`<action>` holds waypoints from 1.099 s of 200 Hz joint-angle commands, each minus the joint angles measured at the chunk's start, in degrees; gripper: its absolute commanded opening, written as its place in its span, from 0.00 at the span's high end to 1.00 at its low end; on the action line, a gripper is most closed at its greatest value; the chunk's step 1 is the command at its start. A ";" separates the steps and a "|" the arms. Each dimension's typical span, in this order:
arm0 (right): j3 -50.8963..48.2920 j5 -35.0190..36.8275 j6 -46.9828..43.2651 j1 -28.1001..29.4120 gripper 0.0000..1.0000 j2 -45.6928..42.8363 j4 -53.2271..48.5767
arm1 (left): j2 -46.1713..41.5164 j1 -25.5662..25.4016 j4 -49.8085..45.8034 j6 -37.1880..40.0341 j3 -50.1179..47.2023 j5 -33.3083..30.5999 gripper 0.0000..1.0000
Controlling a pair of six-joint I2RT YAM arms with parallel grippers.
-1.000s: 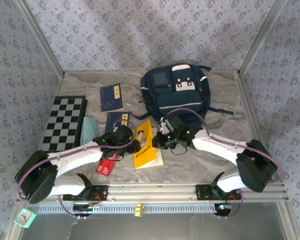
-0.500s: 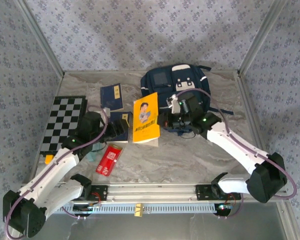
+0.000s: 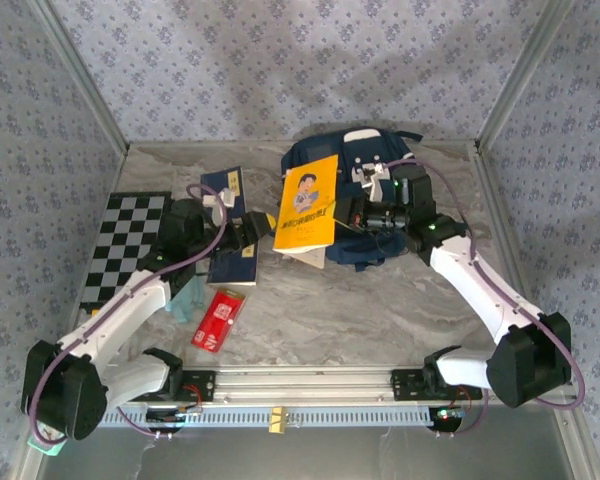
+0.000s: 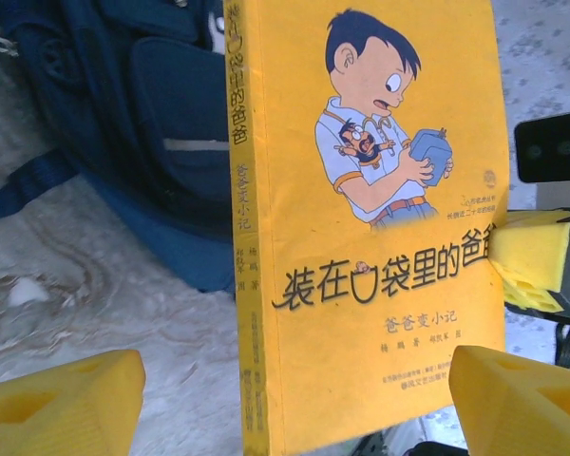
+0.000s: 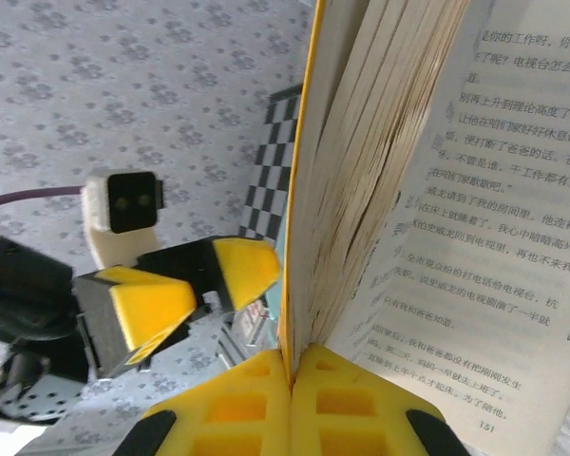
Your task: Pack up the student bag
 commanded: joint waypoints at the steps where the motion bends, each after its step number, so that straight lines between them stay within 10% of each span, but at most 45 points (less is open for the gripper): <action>1: 2.81 -6.20 3.08 -0.61 1.00 -0.29 8.84 | 2.12 0.39 11.00 -4.74 1.09 4.38 0.15; 95: 1.47 -9.13 8.93 -1.25 1.00 2.84 19.22 | 5.69 -1.27 21.65 -12.65 2.65 7.50 0.16; 220: 4.43 -15.80 -2.06 -3.88 1.00 7.46 9.70 | 6.76 -2.99 22.76 -13.81 5.75 8.64 0.69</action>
